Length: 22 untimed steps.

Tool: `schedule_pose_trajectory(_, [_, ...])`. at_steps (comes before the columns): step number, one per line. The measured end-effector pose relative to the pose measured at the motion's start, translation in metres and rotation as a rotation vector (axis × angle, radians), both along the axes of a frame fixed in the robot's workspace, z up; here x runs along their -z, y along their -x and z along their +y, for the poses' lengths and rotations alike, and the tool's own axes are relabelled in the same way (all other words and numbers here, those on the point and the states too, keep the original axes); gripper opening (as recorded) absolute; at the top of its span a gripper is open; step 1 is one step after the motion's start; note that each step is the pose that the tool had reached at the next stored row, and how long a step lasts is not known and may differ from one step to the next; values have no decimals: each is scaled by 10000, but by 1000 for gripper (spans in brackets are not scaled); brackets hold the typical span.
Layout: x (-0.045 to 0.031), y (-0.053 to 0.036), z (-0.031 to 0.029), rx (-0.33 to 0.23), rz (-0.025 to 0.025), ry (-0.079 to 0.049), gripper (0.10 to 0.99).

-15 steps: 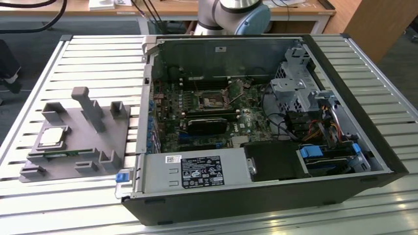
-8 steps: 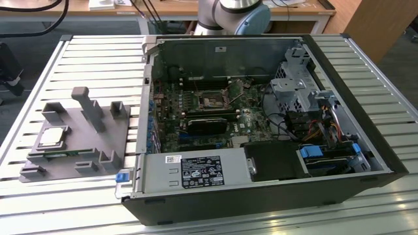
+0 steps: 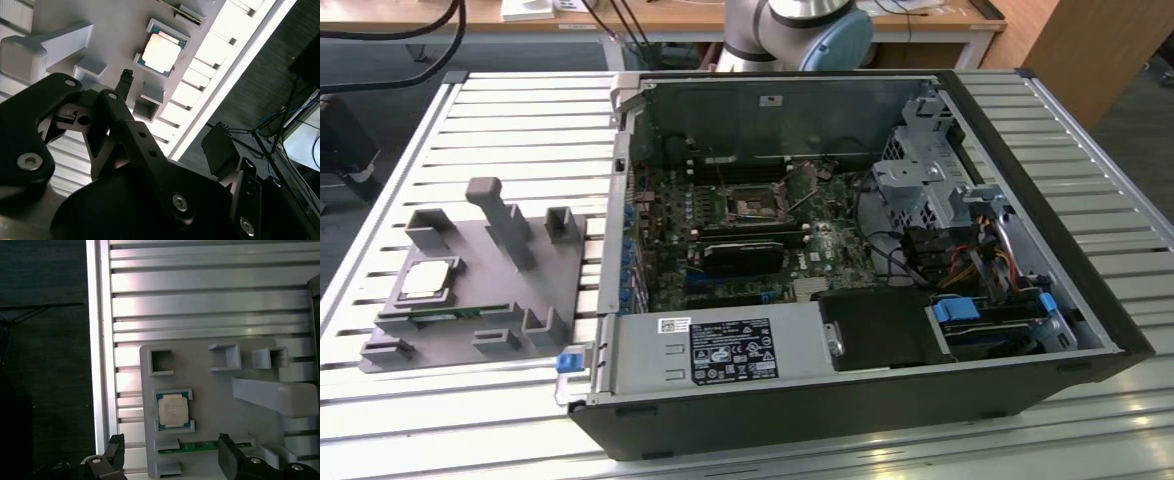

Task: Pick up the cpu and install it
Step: 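Pick up the cpu and move it towards the insertion slot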

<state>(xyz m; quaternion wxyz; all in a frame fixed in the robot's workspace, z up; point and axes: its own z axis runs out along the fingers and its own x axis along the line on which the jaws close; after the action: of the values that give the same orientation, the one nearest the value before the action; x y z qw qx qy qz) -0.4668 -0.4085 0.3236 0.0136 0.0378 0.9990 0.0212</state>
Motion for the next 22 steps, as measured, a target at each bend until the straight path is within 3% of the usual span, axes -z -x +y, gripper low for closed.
schedule_pose_trajectory(12, [152, 0, 1, 1, -1, -12, 835])
schedule_pose_trajectory(22, [217, 0, 0, 0, 0, -27, 835])
